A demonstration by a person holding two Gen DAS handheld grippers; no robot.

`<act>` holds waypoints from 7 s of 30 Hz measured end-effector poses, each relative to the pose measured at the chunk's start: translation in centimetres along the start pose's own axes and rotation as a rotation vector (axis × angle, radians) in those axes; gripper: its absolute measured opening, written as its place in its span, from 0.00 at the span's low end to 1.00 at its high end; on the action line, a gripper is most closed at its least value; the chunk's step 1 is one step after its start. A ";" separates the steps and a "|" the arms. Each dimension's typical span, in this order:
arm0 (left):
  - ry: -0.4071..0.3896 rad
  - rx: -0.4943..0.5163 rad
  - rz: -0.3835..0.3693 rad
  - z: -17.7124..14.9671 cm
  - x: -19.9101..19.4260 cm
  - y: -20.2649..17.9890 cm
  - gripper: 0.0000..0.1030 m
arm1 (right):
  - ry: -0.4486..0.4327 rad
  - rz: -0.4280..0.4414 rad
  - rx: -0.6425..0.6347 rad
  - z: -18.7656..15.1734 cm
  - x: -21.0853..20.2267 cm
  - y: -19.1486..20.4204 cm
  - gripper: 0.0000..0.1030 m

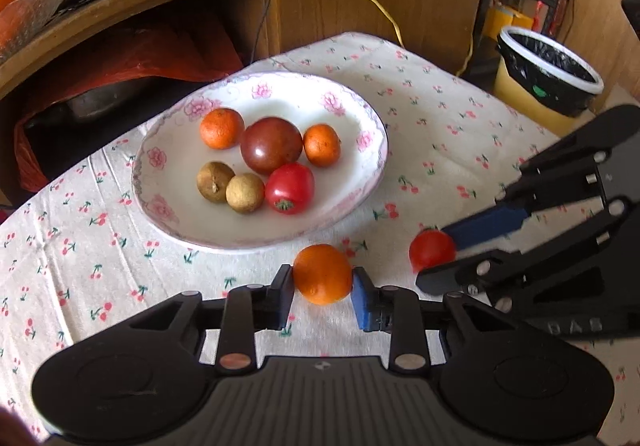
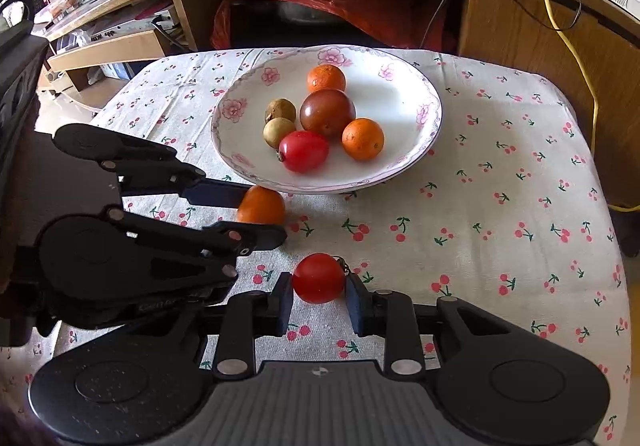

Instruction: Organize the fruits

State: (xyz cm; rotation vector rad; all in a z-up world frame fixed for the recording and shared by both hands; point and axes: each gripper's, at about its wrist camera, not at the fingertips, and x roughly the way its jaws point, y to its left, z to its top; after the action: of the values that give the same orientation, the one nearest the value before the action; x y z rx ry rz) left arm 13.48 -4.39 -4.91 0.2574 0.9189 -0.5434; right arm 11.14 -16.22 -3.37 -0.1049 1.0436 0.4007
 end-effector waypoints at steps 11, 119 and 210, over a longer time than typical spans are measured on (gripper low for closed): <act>0.062 0.085 0.026 -2.5 -2.5 0.4 0.39 | 0.028 0.006 -0.056 -0.3 0.0 1.0 0.23; -0.094 -0.008 0.138 2.7 -2.9 2.7 0.36 | -0.167 -0.054 -0.004 4.7 -0.1 0.8 0.26; -0.095 -0.156 0.300 2.4 -2.4 4.4 0.86 | -0.199 -0.146 0.041 4.6 0.1 -0.7 0.54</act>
State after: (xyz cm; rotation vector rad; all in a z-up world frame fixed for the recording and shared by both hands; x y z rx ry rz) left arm 16.34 -0.94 -1.62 0.2213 0.8071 -0.2038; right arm 15.23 -15.56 -1.21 -0.1016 0.8421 0.2518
